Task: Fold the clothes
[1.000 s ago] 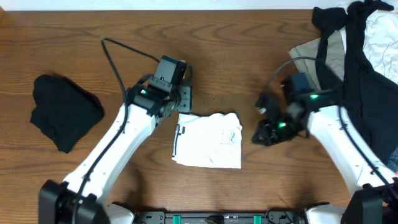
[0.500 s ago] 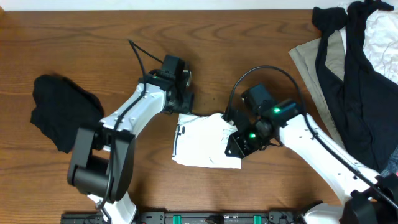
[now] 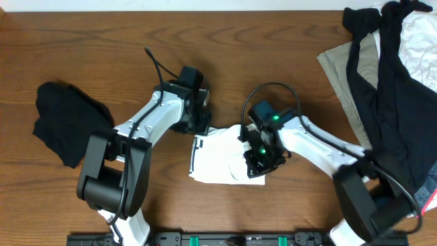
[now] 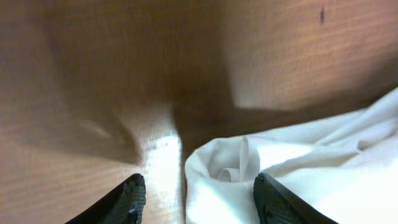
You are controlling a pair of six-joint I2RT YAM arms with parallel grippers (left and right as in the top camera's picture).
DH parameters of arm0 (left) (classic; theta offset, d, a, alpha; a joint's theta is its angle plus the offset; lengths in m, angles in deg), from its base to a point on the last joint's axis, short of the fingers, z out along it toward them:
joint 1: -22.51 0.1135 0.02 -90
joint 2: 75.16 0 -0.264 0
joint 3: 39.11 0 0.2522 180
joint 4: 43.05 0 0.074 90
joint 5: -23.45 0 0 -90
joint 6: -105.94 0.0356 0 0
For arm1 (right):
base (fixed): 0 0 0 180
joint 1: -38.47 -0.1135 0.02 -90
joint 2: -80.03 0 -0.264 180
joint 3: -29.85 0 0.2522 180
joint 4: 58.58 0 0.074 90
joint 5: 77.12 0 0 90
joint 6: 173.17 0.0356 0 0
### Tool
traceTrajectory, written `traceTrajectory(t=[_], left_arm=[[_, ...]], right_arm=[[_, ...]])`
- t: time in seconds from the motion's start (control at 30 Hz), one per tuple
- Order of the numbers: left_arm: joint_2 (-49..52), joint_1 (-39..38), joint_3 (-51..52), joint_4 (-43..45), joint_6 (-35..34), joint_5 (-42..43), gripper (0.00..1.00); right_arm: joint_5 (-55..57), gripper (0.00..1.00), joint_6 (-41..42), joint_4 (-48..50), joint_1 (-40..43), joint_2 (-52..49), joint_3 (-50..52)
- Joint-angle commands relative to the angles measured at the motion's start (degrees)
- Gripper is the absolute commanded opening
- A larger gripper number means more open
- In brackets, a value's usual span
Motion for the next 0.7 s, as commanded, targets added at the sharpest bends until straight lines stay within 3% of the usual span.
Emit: traceTrajectory(t=[0.0,0.2,0.5,0.67], left_arm=[[0.42,0.02,0.35,-2.03,0.92,0.57,0.58],[0.42,0.00,3.45,-2.78,-1.07,0.87,0.56],[0.39,0.02,10.91,-4.24,-6.93,0.96,0.37],[0.39,-0.31,12.22,-4.33,-11.34,0.98,0.35]], right_arm=[[4.46,0.16,2.60,1.77,-0.48,-3.32,0.44],[5.33,0.16,2.60,5.44,-0.46,-6.51,0.44],[20.33,0.21,3.21,9.46,1.05,-6.38,0.04],[22.45,0.25,3.19,13.64,3.37,-6.36,-1.60]])
